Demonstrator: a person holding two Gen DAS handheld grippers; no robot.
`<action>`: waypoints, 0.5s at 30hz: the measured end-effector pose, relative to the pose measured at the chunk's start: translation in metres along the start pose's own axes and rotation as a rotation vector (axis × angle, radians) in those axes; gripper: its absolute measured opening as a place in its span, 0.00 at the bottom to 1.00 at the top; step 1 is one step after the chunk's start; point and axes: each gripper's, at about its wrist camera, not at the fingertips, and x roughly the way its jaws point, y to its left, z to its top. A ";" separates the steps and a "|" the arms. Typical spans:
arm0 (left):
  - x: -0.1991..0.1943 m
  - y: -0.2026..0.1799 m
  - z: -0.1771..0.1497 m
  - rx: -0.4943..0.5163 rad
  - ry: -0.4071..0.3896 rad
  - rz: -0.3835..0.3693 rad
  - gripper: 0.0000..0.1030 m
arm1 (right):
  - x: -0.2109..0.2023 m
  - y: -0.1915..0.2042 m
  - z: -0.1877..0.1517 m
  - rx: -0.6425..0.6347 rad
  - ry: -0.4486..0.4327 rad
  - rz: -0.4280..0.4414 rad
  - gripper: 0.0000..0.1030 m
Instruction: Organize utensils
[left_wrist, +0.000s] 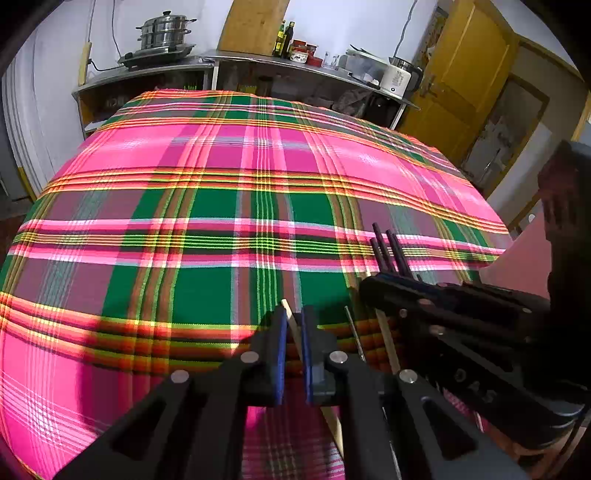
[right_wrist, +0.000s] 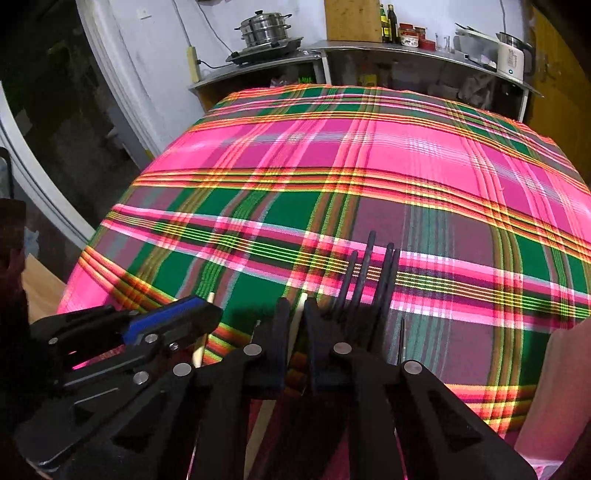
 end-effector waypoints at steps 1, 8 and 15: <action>-0.003 0.001 0.001 -0.004 -0.003 -0.004 0.07 | -0.003 0.001 0.000 -0.001 -0.004 0.001 0.07; -0.043 -0.004 0.012 0.003 -0.074 -0.028 0.05 | -0.046 0.009 0.005 -0.017 -0.081 0.023 0.07; -0.095 -0.017 0.021 0.033 -0.157 -0.050 0.05 | -0.099 0.015 0.006 -0.017 -0.171 0.038 0.06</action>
